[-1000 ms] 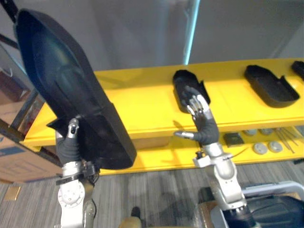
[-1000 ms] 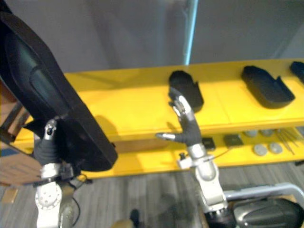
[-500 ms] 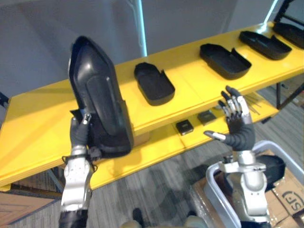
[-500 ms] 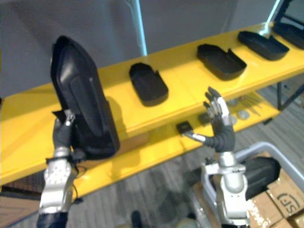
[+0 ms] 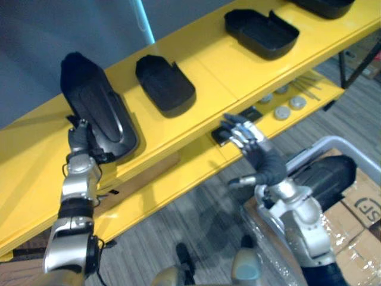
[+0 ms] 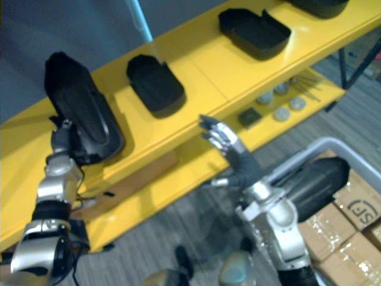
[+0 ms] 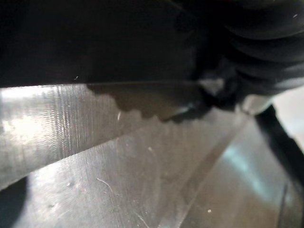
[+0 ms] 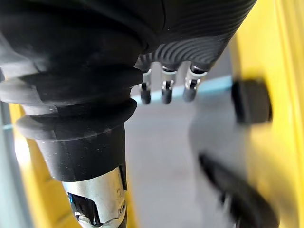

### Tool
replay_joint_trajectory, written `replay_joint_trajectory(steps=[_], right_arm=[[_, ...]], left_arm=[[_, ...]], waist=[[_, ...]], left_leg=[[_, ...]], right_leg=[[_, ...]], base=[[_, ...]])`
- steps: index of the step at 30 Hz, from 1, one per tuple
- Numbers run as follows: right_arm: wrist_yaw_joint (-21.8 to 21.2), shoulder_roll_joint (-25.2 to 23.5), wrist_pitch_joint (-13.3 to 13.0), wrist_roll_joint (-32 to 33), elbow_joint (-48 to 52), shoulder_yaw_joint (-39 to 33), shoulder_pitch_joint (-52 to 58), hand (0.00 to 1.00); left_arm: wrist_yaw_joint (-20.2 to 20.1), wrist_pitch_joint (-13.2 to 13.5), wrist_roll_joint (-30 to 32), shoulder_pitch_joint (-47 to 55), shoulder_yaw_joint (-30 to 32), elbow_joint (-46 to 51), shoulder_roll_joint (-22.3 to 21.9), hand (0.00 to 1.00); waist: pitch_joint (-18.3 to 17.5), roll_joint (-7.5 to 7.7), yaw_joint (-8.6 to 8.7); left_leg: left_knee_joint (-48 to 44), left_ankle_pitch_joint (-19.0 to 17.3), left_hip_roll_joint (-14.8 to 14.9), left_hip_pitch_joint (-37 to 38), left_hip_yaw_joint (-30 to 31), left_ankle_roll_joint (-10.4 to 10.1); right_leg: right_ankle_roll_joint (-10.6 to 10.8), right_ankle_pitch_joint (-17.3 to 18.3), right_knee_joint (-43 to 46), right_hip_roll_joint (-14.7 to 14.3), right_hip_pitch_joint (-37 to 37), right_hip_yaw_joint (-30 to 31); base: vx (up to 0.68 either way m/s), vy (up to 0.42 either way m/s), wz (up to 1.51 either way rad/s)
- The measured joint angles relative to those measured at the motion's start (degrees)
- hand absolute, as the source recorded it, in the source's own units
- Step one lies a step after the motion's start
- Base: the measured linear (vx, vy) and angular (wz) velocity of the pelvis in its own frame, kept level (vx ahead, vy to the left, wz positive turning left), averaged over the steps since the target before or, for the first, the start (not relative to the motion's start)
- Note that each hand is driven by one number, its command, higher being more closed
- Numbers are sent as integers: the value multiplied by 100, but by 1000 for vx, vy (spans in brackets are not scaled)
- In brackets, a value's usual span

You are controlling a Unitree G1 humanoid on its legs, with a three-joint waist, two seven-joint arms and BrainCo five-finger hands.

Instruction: Walk over and take plastic housings, then place them on the shelf

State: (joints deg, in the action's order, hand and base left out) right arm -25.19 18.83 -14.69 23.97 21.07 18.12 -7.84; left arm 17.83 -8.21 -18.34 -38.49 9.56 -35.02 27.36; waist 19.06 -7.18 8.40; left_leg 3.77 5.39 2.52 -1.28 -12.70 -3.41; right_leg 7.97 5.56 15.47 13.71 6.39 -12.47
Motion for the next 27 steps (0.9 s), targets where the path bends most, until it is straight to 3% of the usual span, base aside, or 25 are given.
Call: replay_joint_trajectory(steps=[5, 13, 19, 27], right_arm=[[99, -348, -16, -72, -208, 906, -643, 0], [412, -594, -28, -239, -633, 1135, -1310, 0], [537, -619, -15, -295, -701, 1333, -1515, 0], [630, -618, 7, -446, -712, 1349, -1664, 0]], left_arm=[[-10, -19, -151, -390, -556, 4, 153, 100], [-48, -123, -136, -635, -667, -1, 157, 100], [-49, -161, -134, -1321, -838, -2, 166, 100], [-29, -113, -78, -1792, -1305, -32, 248, 100]], waist=[[247, 46, -181], [456, 59, -460], [783, 59, -463], [814, 69, -531]], left_leg=[[-21, 145, -79, -231, 449, 0], [-24, 247, -114, -547, 761, -5], [-22, 327, -121, -705, 950, -5], [-31, 458, -90, -1019, 1091, -67]], right_leg=[[-29, 263, 434, 172, 108, -381], [-44, 314, 524, 227, 223, -679], [-47, 315, 524, 225, 249, -831], [-231, 459, 915, 233, 625, -749]], base=[[-30, -12, 49], [-2, -9, 24], [-12, -14, 15], [-20, -29, 12]])
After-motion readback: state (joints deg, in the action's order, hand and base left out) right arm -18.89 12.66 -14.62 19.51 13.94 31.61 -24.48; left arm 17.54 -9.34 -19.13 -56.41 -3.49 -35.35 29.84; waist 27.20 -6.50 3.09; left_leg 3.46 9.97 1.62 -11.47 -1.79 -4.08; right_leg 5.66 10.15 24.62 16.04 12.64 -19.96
